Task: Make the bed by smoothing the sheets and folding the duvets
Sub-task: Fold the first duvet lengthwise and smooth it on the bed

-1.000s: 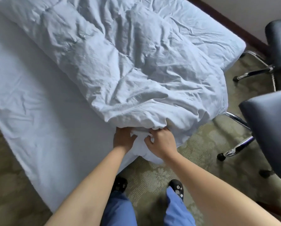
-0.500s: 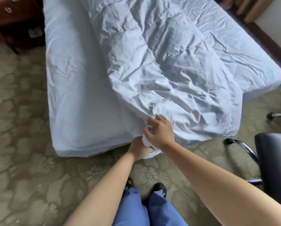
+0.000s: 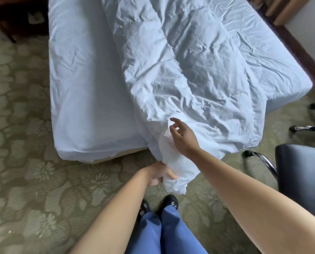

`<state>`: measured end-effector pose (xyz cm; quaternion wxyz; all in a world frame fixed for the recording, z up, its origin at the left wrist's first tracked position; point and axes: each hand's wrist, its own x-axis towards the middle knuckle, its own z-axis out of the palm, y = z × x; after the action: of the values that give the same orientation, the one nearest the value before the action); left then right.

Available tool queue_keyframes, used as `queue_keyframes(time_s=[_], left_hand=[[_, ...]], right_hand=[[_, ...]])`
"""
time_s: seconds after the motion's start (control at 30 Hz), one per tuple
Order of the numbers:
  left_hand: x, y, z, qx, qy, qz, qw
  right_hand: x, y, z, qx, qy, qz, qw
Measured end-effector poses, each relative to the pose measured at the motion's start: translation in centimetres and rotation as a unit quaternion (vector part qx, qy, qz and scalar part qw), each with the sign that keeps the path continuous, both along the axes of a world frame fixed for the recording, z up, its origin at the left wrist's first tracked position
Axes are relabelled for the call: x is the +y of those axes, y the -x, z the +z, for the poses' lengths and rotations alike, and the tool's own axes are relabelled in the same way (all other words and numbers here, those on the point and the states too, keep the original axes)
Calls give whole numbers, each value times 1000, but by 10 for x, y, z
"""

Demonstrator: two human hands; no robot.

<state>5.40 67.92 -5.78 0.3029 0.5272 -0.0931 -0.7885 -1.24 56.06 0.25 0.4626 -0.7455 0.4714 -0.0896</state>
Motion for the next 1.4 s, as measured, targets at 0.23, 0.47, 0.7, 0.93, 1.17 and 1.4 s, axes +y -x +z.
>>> queue_keyframes(time_s=[0.23,0.47,0.7,0.93,1.17,1.4], left_hand=[[27,7,-12,18,-31,32,999],[36,28,-2,132,51,122,982],[66,55,-52,-238,-189,139,943],[36,65,-61,-273,-167,213,923],[-5,43,-31,-281,-119,281,910],[-48,-26,-64,-295,-116,328,890]], right_hand=[[24,28,-29,169,100,139,971],[44,35,-12,-10,158,77,984],[61,98,-71,153,-193,140,959],[38,146,-78,196,-188,99,957],[-4,127,-66,177,-158,90,967],[-33,65,-85,176,-184,100,962]])
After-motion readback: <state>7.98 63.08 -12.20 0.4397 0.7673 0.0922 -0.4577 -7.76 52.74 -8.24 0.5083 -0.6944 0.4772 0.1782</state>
